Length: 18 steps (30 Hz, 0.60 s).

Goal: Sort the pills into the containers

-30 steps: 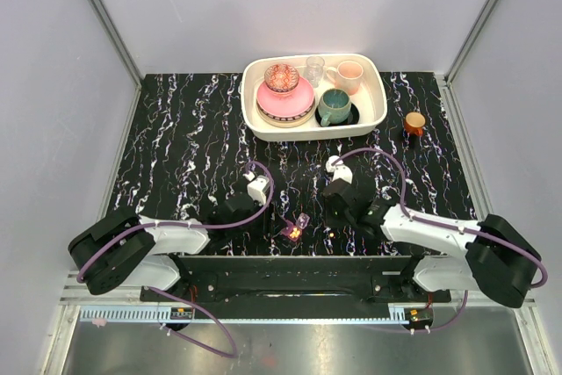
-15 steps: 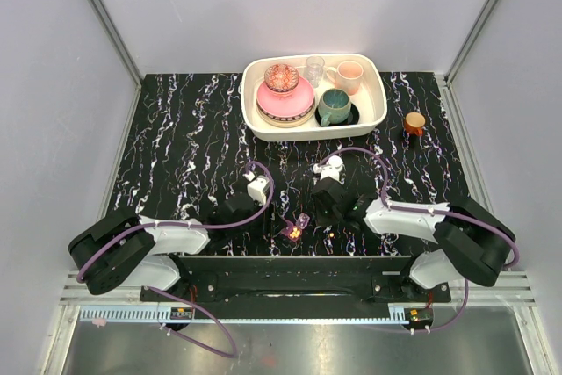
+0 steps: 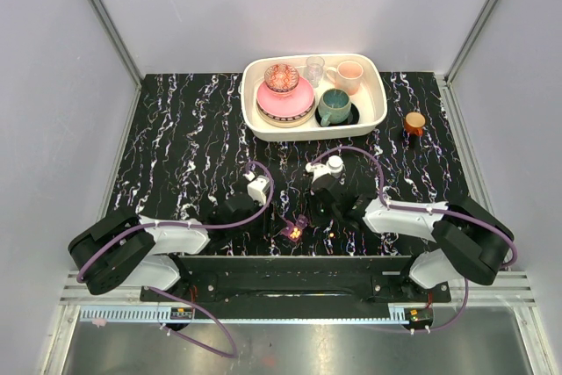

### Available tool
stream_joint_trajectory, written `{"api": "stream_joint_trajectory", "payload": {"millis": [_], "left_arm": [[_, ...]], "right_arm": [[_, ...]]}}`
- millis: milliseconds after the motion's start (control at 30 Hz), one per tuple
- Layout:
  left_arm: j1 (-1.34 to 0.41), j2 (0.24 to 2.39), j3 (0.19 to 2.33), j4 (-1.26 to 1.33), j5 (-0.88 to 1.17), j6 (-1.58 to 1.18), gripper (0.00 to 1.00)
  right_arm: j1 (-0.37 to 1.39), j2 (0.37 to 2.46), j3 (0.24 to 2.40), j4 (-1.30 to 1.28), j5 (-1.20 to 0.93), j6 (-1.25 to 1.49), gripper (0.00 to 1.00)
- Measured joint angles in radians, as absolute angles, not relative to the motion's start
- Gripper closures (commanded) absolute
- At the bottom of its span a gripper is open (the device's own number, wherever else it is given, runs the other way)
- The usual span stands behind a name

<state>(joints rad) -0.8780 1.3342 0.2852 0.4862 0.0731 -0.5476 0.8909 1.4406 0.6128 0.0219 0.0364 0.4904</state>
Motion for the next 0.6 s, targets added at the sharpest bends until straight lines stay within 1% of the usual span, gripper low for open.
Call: {"api": "stream_joint_trajectory", "payload": {"millis": [600], "left_arm": [[-0.878,1.337,0.286,0.492,0.076,-0.548,0.52]], "right_arm": [[0.89,1.349,0.611,0.033,-0.102,0.498,0.99]]}}
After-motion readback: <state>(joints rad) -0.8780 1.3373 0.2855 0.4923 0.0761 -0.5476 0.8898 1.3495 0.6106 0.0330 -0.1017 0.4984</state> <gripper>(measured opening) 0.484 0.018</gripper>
